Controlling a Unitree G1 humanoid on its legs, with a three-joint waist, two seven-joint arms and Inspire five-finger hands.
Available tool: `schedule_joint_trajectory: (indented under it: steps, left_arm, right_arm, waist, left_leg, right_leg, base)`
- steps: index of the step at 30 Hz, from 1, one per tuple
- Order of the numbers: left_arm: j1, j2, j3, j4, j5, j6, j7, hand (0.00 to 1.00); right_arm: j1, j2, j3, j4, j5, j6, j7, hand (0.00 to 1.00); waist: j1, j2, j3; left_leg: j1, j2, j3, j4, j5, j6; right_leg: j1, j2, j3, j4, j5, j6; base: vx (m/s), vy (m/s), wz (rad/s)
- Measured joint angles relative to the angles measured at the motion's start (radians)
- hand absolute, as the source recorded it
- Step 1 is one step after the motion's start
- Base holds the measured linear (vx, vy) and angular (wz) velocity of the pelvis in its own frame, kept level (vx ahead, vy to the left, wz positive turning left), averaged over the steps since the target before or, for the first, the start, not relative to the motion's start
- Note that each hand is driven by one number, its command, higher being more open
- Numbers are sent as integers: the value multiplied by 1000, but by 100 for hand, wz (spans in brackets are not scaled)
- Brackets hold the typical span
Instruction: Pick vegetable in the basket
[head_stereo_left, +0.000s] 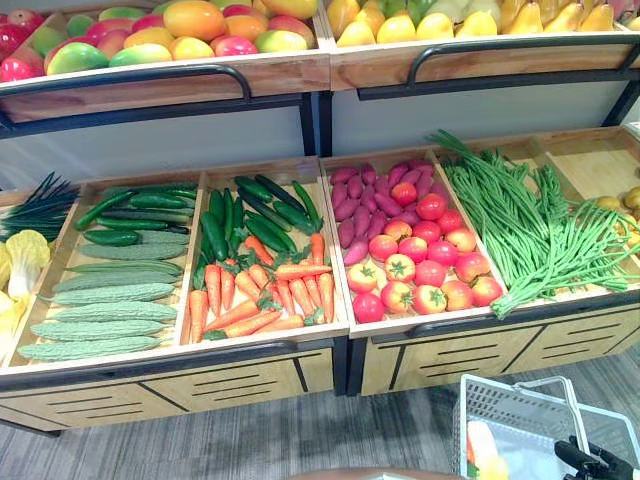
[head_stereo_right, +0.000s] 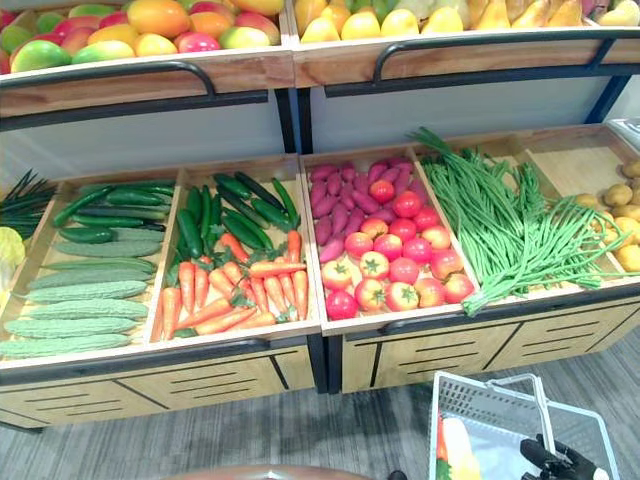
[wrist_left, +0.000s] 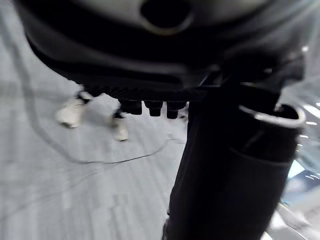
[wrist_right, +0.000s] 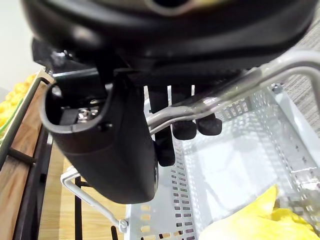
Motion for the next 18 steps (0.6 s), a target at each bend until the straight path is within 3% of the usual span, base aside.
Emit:
schedule_joint_trajectory:
  steps: [2,4,7,10,15,16,18]
  left_arm:
    - [3,0,7,31,-137,-20,-140,100]
    - [0,0,6,55,-328,-18,-335,100]
    - [-3,4,-3,74,-513,13,-533,100]
    - [-8,9,-18,81,-558,38,-595,100]
    - [-9,9,-118,84,-547,82,-620,100]
    - [-12,8,-127,84,-527,94,-616,0]
    - [-11,7,-149,84,-487,102,-608,0]
  right_arm:
    - [-11,0,0,27,-4,-1,0,0]
    - [-26,1,1,57,-11,-2,1,0]
    - [-34,2,3,74,-44,-8,3,0]
    - [-35,2,3,76,-48,-8,3,0]
    - [-33,1,1,76,-81,-11,1,0]
    - [-33,1,1,76,-82,-11,1,0]
    - [-33,1,1,76,-83,-11,1,0]
  waist:
    - [0,-11,-6]
    - [-1,-22,-14]
    - [-6,-28,-22]
    - [-10,-25,-23]
    - [-9,-3,-21]
    - [-8,1,-19]
    - [-8,4,-18]
  left_leg:
    - [1,1,0,0,0,0]
    - [2,1,0,0,0,0]
    - [13,1,2,-1,-1,-1]
    - [13,3,2,-1,-2,-2]
    - [14,2,1,-3,-2,-2]
    - [15,2,1,-5,-2,-2]
    - [17,1,1,-10,-2,-2]
  right_leg:
    - [1,1,0,0,-1,-1]
    - [3,1,0,0,-1,0]
    - [14,1,2,0,-3,2]
    - [15,1,3,0,-4,3]
    - [14,2,6,0,-5,2]
    - [14,2,6,0,-5,2]
    - [14,2,6,0,-6,3]
  base:
    - [20,-2,1]
    - [0,0,0]
    - [-22,-3,-1]
    - [-41,-8,0]
    - [-14,-3,-1]
    - [0,0,0]
    - [0,0,0]
